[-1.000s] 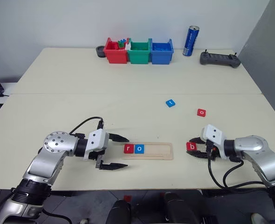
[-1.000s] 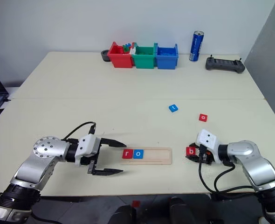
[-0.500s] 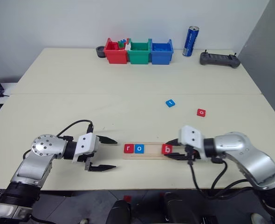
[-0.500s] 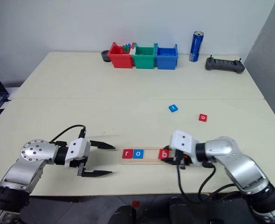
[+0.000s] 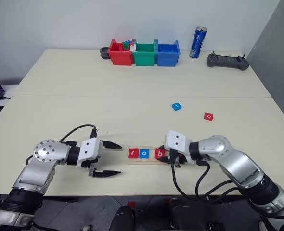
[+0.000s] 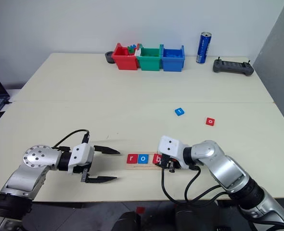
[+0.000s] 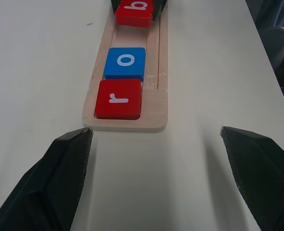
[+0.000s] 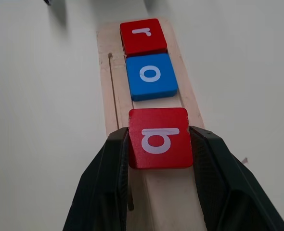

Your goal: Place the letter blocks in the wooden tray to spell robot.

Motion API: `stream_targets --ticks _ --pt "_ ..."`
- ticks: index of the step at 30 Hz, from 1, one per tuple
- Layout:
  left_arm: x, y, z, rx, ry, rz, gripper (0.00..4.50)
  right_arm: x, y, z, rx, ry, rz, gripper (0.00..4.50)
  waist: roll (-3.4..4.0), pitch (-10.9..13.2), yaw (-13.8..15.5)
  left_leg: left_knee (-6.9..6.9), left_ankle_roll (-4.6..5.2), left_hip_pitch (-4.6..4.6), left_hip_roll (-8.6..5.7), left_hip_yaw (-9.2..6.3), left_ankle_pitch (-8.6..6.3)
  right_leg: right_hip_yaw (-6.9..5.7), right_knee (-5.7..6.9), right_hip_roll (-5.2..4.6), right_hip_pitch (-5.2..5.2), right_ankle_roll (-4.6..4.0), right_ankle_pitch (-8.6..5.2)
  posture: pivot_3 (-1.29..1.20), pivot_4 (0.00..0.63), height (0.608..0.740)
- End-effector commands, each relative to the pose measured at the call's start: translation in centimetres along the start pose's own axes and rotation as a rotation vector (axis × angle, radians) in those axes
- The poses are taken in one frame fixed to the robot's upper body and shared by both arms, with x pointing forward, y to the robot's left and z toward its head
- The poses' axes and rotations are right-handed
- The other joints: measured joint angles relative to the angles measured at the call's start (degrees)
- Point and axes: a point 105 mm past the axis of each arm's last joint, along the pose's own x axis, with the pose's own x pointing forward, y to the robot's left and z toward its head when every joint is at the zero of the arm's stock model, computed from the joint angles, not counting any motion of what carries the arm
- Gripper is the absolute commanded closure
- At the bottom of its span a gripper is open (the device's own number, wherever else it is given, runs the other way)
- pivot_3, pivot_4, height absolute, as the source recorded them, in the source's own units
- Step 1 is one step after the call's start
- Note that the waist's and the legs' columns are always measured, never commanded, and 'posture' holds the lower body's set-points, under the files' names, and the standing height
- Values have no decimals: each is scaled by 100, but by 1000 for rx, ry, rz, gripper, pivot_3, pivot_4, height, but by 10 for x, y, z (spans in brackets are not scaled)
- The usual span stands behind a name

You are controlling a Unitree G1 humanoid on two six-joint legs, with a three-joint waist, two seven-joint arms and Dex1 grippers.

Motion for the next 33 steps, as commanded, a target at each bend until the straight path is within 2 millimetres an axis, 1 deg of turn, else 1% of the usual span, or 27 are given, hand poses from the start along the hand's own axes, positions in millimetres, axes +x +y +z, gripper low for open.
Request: stream_targets --ticks 1,7,12,13,16,19,20,23,26,28,29,30,33 --pt "-4 1 8 36 -7 14 0 0 0 12 -49 -25 10 3038 0 0 0 0 0 0 0 -1 0 0 0 0 0 0 0 0 150 740" --pt "-6 1 5 31 -6 20 0 3 -1 14 -52 -27 24 3038 0 0 -1 0 0 -1 0 -1 0 -1 0 0 0 0 0 0 150 740" --pt "-6 3 -4 24 3 26 0 6 -4 14 -59 -22 19 3038 0 0 -2 0 0 1 0 -2 0 -2 0 0 0 -1 0 0 150 740" --pt "-6 3 -6 24 3 27 0 6 -4 14 -61 -22 19 2311 0 0 -2 0 0 0 0 -2 0 -2 0 0 0 0 0 0 150 740" --pt "-6 2 -11 22 7 28 0 7 -5 16 -69 -31 14 1295 0 0 -2 0 0 0 0 -1 0 -2 -1 0 0 0 0 0 150 740" --pt "-6 1 -12 25 8 28 0 5 -8 21 -81 -47 -2 185 0 0 -2 0 0 0 0 -2 0 -3 0 0 0 -1 1 0 150 740" --pt "-6 0 -13 26 8 28 0 3 -8 25 -83 -57 -9 17 0 0 -2 0 0 -1 0 -2 0 -3 0 0 0 -1 1 0 150 740" --pt "-7 -3 -15 27 11 30 0 -8 -7 37 -79 -99 -28 17 0 0 -1 0 0 -1 0 -2 0 -3 0 -1 0 -1 1 0 150 740" --pt "-9 -6 -17 25 16 30 0 -17 -1 38 -65 -105 -35 17 0 0 0 -1 0 -1 0 -4 0 -4 0 -1 -1 -1 1 0 150 740" --pt "-9 -7 -17 25 17 31 0 -20 3 32 -56 -90 -34 381 0 0 4 -1 0 -1 0 -6 0 -6 0 -1 0 -1 1 0 150 740" --pt "-9 -7 -16 26 17 31 0 -21 5 25 -49 -70 -34 616 0 0 13 -1 0 -2 0 -6 0 -6 0 -1 -1 0 0 0 150 740" --pt "-10 -7 -15 26 16 31 0 -21 6 21 -47 -55 -35 915 0 0 16 -1 0 -2 0 -6 0 -8 -1 -1 0 0 0 0 150 740" --pt "-11 -6 -11 27 12 31 0 -21 3 18 -38 -26 -47 2033 0 0 3 0 0 -2 -1 -2 0 -4 -1 -2 0 2 -1 0 150 740"
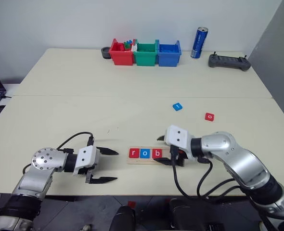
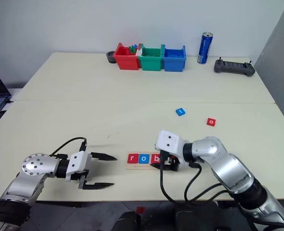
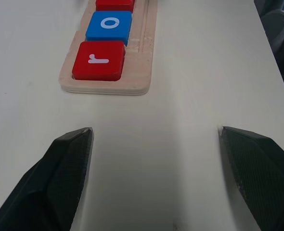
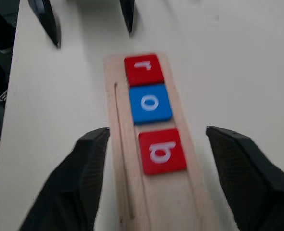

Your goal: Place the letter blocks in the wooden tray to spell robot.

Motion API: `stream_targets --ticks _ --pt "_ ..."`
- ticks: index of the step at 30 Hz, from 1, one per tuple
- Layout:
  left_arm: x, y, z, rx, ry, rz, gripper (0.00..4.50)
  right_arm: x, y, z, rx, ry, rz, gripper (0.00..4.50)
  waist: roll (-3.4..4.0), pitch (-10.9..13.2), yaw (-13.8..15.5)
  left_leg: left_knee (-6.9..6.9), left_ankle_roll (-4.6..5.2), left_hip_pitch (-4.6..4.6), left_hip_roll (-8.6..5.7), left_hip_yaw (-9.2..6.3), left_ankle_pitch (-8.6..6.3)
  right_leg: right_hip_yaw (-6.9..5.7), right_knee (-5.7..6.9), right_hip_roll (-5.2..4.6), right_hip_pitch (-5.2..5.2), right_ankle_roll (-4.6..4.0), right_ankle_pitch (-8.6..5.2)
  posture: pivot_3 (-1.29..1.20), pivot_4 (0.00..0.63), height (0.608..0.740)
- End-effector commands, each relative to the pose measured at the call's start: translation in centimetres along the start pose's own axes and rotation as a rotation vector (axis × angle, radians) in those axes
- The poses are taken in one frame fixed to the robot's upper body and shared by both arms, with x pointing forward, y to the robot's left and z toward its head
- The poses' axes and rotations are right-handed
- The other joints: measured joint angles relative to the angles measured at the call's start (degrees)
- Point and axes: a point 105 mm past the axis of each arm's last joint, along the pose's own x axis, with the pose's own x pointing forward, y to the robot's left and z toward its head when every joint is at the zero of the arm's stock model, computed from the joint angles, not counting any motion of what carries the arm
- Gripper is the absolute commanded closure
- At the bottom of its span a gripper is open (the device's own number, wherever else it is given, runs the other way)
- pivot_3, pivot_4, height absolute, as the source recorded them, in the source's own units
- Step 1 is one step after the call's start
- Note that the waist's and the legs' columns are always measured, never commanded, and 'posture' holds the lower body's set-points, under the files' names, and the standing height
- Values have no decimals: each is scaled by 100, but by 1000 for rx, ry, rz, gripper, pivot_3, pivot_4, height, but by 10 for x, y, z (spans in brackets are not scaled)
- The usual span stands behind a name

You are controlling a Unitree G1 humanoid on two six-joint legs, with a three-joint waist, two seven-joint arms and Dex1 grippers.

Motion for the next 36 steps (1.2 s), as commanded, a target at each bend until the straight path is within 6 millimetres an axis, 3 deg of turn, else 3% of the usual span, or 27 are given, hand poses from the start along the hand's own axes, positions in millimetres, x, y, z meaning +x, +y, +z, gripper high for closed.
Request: stream_targets --ticks 1,6,7,17,24,36 --pt "-7 6 12 47 -9 22 0 -3 -4 8 -39 -5 -22 2413 0 0 -10 0 0 2 1 -1 0 0 2 2 0 2 -2 0 150 740" --pt "-9 11 17 52 -10 25 0 0 -7 -1 -60 48 -37 4272 0 0 -19 -1 0 4 2 -1 0 0 3 3 0 4 -3 0 150 740" --pt "-8 13 18 54 -10 25 0 1 -7 -3 -60 55 -38 4475 0 0 -17 -1 0 3 2 0 0 0 3 3 0 4 -3 0 150 740" --pt "-1 15 25 54 -20 28 0 13 -3 -16 -119 125 -24 4475 0 0 -17 -1 0 3 2 0 0 1 1 3 0 4 -2 0 150 740" --pt "-1 15 22 51 -17 37 0 21 -6 -1 -138 82 -9 4475 0 0 -16 -1 0 2 2 -1 0 0 2 3 0 -1 1 0 150 740" --pt "-3 13 12 48 -15 42 0 23 -9 7 -156 67 -8 4475 0 0 -16 -1 0 2 2 -1 0 -1 1 2 0 -2 1 0 150 740"
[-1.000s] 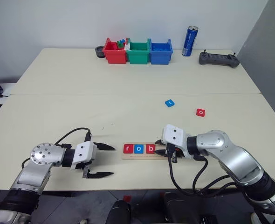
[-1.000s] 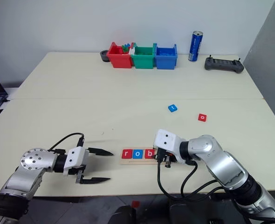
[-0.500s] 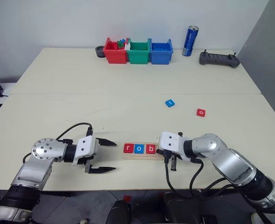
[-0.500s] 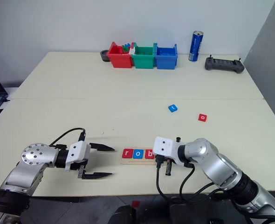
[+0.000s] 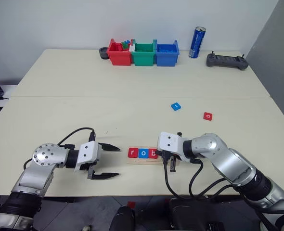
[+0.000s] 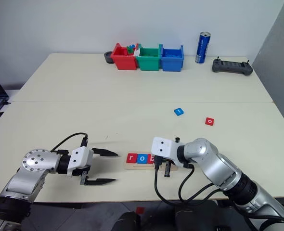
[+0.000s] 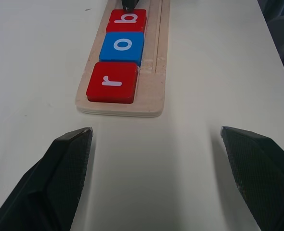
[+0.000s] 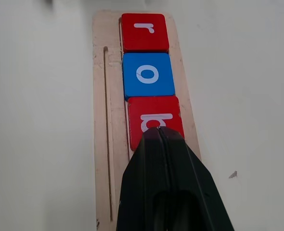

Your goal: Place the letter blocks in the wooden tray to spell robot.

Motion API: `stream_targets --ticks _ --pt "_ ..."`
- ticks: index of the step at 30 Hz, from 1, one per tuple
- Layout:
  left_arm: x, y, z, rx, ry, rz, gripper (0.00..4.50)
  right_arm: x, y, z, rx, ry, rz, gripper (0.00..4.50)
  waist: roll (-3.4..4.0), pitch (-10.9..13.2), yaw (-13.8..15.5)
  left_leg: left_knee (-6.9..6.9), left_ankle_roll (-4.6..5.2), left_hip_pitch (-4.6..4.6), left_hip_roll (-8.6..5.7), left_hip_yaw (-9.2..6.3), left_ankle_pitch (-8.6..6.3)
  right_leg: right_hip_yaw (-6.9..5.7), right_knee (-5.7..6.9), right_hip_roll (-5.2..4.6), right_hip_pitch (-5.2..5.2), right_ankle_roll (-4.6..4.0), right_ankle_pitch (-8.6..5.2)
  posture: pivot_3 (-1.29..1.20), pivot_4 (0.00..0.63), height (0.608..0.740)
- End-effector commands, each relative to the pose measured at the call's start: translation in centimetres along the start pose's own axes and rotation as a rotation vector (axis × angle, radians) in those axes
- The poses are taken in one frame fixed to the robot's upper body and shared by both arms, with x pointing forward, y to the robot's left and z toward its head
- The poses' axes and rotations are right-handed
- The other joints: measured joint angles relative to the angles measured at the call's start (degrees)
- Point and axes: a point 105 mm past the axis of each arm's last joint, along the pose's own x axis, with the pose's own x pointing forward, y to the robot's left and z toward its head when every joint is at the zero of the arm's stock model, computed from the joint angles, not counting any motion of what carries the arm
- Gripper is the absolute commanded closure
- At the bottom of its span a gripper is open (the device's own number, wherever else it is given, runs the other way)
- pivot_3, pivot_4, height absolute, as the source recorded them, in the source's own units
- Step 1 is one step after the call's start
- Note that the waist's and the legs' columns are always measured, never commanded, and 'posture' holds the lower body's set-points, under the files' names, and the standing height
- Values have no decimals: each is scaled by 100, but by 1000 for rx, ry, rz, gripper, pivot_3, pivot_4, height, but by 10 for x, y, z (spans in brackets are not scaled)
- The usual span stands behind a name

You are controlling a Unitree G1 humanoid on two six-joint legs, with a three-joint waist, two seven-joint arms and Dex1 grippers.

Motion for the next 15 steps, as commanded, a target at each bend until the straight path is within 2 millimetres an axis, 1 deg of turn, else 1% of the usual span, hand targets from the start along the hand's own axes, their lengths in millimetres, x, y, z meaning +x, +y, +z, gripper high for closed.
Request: stream_targets --ticks 1,9,15 --pt "-5 2 -1 22 -10 21 0 -4 -5 10 -50 -23 -23 4475 0 0 0 0 0 0 0 0 0 0 0 0 0 0 0 0 150 740" --pt "-5 0 -6 24 -10 23 0 -17 -5 5 -49 -8 -32 4475 0 0 2 0 0 0 0 -1 0 -1 0 0 0 -2 1 0 150 740" --pt "-2 1 -4 28 -16 21 0 -9 -3 -2 -50 13 -20 4475 0 0 0 0 0 0 0 0 0 0 0 0 0 1 0 0 150 740"
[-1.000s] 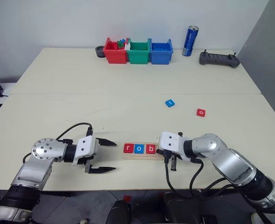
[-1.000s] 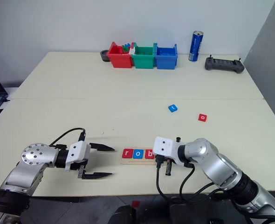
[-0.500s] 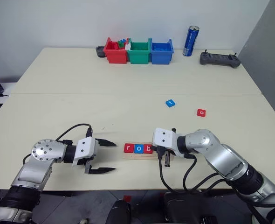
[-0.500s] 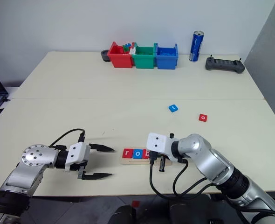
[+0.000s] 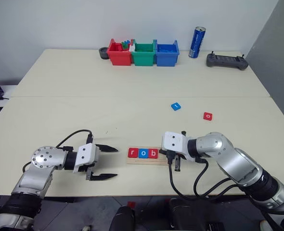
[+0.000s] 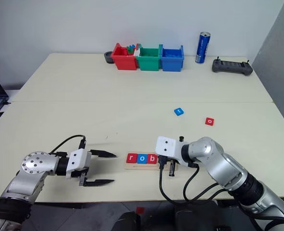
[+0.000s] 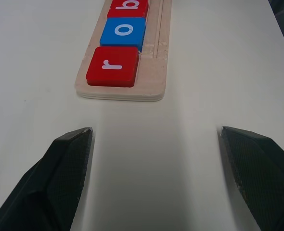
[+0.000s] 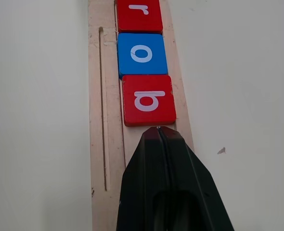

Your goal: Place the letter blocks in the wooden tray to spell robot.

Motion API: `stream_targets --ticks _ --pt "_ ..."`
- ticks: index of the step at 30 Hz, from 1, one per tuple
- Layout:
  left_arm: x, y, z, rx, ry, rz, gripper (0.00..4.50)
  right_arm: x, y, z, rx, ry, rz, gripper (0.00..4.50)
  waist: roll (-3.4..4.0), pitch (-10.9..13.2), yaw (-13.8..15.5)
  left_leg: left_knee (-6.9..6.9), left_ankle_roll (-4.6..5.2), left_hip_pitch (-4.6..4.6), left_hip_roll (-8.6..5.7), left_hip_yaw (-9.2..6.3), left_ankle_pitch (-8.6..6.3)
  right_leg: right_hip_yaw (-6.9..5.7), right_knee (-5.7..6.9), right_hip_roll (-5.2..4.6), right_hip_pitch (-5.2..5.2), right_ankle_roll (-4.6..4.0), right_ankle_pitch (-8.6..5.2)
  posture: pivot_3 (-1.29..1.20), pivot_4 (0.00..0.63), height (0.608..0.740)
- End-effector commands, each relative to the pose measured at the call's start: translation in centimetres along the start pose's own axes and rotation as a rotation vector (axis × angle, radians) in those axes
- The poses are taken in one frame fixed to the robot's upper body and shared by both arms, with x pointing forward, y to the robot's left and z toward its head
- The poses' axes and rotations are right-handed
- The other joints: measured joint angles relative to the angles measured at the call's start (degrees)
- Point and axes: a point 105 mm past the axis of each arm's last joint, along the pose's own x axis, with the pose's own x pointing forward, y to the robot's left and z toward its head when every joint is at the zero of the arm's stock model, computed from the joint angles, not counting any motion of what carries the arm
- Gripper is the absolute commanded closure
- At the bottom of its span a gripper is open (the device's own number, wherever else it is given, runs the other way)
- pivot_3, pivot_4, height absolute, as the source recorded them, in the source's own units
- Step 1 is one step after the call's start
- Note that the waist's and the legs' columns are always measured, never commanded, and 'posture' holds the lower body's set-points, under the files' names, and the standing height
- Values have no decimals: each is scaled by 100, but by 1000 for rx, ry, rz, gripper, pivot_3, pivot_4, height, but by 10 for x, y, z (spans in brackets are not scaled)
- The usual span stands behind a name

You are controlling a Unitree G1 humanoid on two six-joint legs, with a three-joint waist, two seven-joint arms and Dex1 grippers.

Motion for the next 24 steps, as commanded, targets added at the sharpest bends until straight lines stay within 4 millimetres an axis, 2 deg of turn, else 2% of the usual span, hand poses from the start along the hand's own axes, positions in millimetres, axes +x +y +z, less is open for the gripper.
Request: stream_targets --ticks 1,10,18,21,24 --pt "-1 3 6 30 -9 7 0 2 -1 4 -31 -14 -6 4475 0 0 0 0 0 0 0 0 0 0 0 0 0 0 0 0 150 740" --pt "-1 6 13 41 -9 10 0 9 -1 5 -43 -24 4 4475 0 0 0 0 0 -1 0 -1 0 0 0 0 0 -2 1 0 150 740" --pt "-1 7 6 28 -9 12 0 7 -5 8 -46 -40 -11 4475 0 0 0 0 0 0 0 0 0 0 0 0 0 -2 1 0 150 740" --pt "0 6 7 28 -21 15 0 -7 -11 7 -50 -41 -24 4475 0 0 2 0 0 -1 0 0 0 0 0 -1 0 -2 1 0 150 740" --pt "0 5 9 26 -37 28 0 -28 -24 12 37 -99 -99 4475 0 0 5 1 0 -2 -1 -1 0 -1 0 -1 0 -2 1 0 150 740"
